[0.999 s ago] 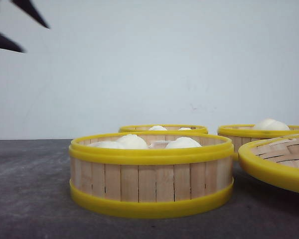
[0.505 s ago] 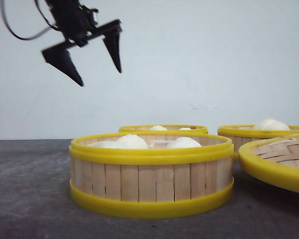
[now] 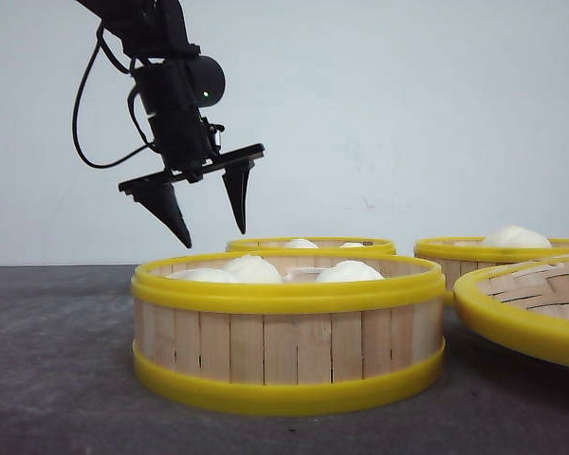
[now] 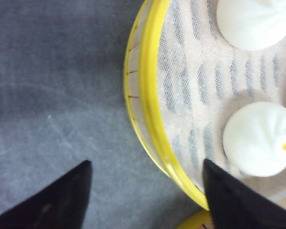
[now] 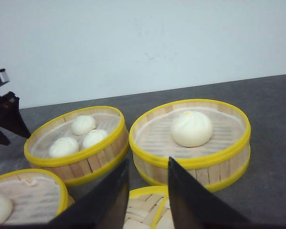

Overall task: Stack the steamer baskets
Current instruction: 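Lower the left gripper onto the rim of the farther bun-filled steamer basket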

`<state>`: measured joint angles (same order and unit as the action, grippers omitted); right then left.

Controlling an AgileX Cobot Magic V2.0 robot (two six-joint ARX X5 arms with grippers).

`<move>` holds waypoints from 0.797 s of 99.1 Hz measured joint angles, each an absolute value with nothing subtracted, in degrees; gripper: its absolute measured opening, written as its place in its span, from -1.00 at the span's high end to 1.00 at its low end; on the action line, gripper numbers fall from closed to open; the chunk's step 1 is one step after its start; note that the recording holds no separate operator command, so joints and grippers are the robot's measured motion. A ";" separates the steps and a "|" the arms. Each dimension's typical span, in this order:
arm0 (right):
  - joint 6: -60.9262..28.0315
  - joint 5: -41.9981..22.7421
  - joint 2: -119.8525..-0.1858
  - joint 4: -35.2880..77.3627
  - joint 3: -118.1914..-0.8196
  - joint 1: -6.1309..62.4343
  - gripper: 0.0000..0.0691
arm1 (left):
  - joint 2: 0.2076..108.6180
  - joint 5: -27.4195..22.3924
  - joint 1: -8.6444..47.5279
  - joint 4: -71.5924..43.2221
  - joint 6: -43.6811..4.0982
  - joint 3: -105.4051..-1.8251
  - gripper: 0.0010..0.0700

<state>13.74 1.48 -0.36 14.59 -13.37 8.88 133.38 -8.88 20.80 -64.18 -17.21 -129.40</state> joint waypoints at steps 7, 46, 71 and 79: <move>13.74 1.45 -0.36 14.59 -13.37 8.88 0.58 | 134.32 -8.86 20.80 -63.96 -17.23 -129.43 -0.06; 13.72 -1.34 -0.36 15.64 -13.37 8.88 0.58 | 136.33 -8.93 21.61 -62.15 -17.37 -129.49 0.12; 13.74 -1.34 -0.36 15.66 -13.37 8.88 0.58 | 137.38 -8.88 22.85 -61.93 -15.99 -129.51 0.14; 13.72 -1.34 -0.36 15.66 -13.37 8.88 0.58 | 137.64 -9.17 23.18 -61.43 -15.77 -129.58 0.42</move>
